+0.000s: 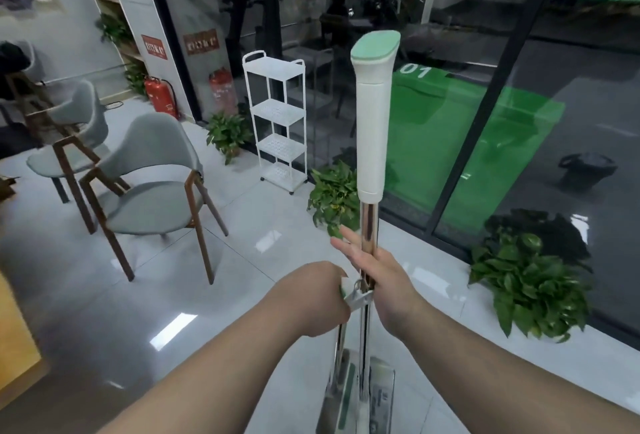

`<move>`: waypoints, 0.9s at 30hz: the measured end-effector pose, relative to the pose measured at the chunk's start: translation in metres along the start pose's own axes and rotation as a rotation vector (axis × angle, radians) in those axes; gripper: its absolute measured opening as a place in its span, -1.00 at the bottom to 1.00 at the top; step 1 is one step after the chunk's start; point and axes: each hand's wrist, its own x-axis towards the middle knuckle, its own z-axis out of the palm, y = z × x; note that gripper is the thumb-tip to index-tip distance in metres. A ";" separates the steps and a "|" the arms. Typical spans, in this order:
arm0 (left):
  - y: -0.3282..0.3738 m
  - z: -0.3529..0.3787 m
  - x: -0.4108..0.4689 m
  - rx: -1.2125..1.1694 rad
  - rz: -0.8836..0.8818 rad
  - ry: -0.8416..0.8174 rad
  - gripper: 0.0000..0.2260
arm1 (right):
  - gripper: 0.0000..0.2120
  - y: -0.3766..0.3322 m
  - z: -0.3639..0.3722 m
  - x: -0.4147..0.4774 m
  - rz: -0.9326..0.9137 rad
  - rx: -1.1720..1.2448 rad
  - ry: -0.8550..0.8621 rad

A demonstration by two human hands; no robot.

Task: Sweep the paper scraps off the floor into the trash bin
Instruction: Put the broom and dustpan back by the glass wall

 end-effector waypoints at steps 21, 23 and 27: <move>0.069 -0.051 0.324 -0.206 -0.020 -0.122 -0.86 | -0.21 -0.031 -0.201 0.202 0.339 -0.565 0.258; 0.071 -0.049 0.365 -0.308 -0.052 -0.131 -0.86 | -0.23 -0.020 -0.224 0.220 0.405 -0.581 0.303; 0.075 -0.045 0.447 -0.415 -0.083 -0.117 -0.78 | -0.32 -0.004 -0.262 0.264 0.553 -0.553 0.340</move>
